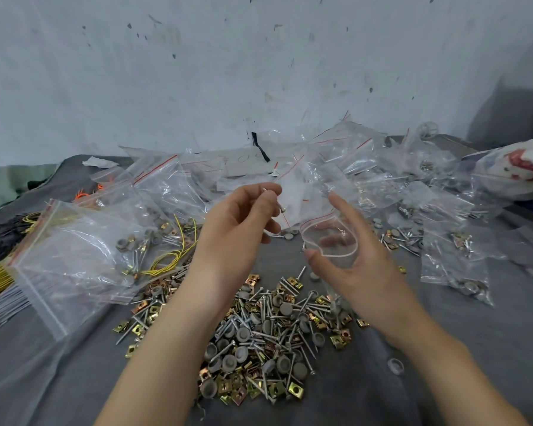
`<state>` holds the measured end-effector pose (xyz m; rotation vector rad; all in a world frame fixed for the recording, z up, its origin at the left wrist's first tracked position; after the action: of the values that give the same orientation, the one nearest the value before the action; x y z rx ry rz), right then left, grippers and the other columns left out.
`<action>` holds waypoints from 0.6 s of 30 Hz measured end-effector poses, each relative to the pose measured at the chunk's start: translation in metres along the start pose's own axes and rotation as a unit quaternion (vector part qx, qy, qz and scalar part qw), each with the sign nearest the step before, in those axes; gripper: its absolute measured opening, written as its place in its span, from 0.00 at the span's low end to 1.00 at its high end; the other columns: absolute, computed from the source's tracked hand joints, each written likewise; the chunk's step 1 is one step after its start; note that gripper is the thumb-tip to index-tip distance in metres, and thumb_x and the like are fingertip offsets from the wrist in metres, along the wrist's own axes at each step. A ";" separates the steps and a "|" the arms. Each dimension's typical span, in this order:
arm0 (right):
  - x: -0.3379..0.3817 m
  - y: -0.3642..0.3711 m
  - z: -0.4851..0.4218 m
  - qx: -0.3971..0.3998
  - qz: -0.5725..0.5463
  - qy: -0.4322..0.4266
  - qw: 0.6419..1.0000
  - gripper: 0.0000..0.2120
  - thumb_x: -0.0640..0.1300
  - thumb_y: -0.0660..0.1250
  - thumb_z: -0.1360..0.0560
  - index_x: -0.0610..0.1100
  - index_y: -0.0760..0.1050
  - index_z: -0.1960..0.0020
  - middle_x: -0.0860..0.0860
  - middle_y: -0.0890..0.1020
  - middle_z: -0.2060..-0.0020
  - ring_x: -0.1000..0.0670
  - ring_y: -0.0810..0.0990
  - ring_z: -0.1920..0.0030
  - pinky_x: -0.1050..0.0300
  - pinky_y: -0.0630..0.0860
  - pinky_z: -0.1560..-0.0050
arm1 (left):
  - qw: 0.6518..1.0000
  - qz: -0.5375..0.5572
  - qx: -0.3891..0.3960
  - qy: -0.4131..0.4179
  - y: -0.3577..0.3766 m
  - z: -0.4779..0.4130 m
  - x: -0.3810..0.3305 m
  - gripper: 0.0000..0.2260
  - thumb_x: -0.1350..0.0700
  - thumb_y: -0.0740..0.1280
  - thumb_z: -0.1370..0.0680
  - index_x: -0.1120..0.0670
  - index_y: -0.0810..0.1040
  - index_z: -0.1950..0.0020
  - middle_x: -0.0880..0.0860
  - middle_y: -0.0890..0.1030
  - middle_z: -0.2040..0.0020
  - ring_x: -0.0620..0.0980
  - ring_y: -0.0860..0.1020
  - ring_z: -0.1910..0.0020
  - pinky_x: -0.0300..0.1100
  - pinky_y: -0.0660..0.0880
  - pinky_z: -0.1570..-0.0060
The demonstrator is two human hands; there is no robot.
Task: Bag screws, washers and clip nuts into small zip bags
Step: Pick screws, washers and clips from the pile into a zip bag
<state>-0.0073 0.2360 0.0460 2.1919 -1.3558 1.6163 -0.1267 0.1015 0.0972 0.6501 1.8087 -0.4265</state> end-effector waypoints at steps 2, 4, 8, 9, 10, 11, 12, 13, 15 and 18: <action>-0.001 -0.001 0.000 0.000 0.009 -0.002 1.000 0.37 0.68 0.69 0.32 0.77 0.55 0.28 0.77 0.72 0.42 0.65 0.75 0.39 0.44 0.80 0.42 | 1.000 -0.007 -0.001 0.008 0.003 0.002 -0.003 0.07 0.57 0.64 0.18 0.51 0.81 0.48 0.44 0.81 0.62 0.43 0.78 0.63 0.39 0.75 0.58; -0.002 -0.001 0.001 0.002 0.017 -0.008 1.000 0.37 0.69 0.69 0.32 0.77 0.54 0.27 0.76 0.71 0.41 0.66 0.74 0.38 0.46 0.79 0.40 | 1.000 -0.013 0.003 0.009 0.006 0.003 -0.004 0.07 0.59 0.63 0.18 0.53 0.81 0.47 0.45 0.82 0.61 0.43 0.78 0.63 0.37 0.75 0.59; -0.004 0.000 0.001 0.001 0.011 -0.008 1.000 0.39 0.69 0.69 0.32 0.76 0.54 0.26 0.75 0.73 0.43 0.67 0.74 0.39 0.47 0.78 0.39 | 0.998 -0.046 0.027 0.028 0.010 0.005 -0.006 0.07 0.59 0.63 0.18 0.52 0.81 0.47 0.47 0.83 0.59 0.42 0.79 0.63 0.32 0.74 0.60; -0.004 0.000 0.001 0.001 0.007 -0.009 1.000 0.39 0.69 0.69 0.32 0.75 0.54 0.26 0.75 0.73 0.43 0.67 0.74 0.39 0.47 0.78 0.39 | 0.997 -0.060 0.037 0.038 0.012 0.006 -0.008 0.07 0.59 0.64 0.18 0.51 0.81 0.47 0.48 0.83 0.59 0.41 0.79 0.63 0.31 0.74 0.60; -0.004 0.001 0.001 0.002 0.002 -0.008 1.000 0.39 0.69 0.69 0.32 0.73 0.55 0.26 0.74 0.74 0.43 0.67 0.74 0.39 0.47 0.78 0.39 | 0.995 -0.076 0.049 0.047 0.015 0.007 -0.008 0.08 0.59 0.64 0.18 0.50 0.81 0.47 0.48 0.83 0.59 0.41 0.79 0.62 0.30 0.73 0.61; -0.005 0.001 0.000 0.005 -0.002 -0.008 1.000 0.40 0.68 0.70 0.32 0.72 0.55 0.25 0.73 0.75 0.43 0.66 0.74 0.39 0.47 0.78 0.39 | 0.992 -0.095 0.061 0.056 0.018 0.008 -0.009 0.08 0.58 0.64 0.18 0.49 0.82 0.48 0.48 0.83 0.58 0.40 0.79 0.62 0.29 0.73 0.61; -0.005 0.001 0.000 0.007 -0.007 -0.009 1.000 0.40 0.68 0.70 0.32 0.71 0.55 0.25 0.72 0.76 0.43 0.66 0.74 0.39 0.48 0.78 0.40 | 0.989 -0.115 0.074 0.063 0.021 0.009 -0.009 0.08 0.57 0.64 0.18 0.47 0.82 0.48 0.46 0.83 0.58 0.39 0.79 0.61 0.29 0.72 0.61; -0.006 0.001 -0.001 0.009 -0.011 -0.010 1.000 0.41 0.67 0.70 0.32 0.70 0.55 0.25 0.70 0.76 0.43 0.65 0.74 0.38 0.50 0.77 0.40 | 0.985 -0.134 0.084 0.067 0.023 0.011 -0.009 0.08 0.56 0.64 0.18 0.46 0.82 0.48 0.42 0.82 0.58 0.38 0.78 0.61 0.27 0.71 0.62; -0.008 0.002 -0.002 0.012 -0.016 -0.011 1.000 0.40 0.67 0.70 0.33 0.70 0.56 0.25 0.69 0.76 0.43 0.65 0.75 0.39 0.57 0.76 0.43 | 0.977 -0.173 0.095 0.078 0.028 0.013 -0.008 0.08 0.55 0.65 0.19 0.44 0.82 0.47 0.36 0.81 0.58 0.36 0.78 0.59 0.27 0.70 0.62; -0.010 0.003 -0.002 0.013 -0.036 -0.010 0.999 0.40 0.62 0.73 0.31 0.66 0.58 0.24 0.66 0.78 0.44 0.63 0.76 0.40 0.63 0.75 0.45 | 0.964 -0.224 0.094 0.105 0.033 0.015 -0.007 0.08 0.55 0.65 0.19 0.43 0.81 0.46 0.39 0.80 0.53 0.36 0.78 0.55 0.26 0.70 0.58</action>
<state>-0.0111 0.2417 0.0378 2.2500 -1.2524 1.6009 -0.0933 0.1170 0.0995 0.4198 2.1394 -0.8669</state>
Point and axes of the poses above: each hand's wrist, its own z-axis away from the middle knuckle, its own y-axis out of the palm, x = y × z, the point moved 6 cm from there along -z, towards the middle knuckle
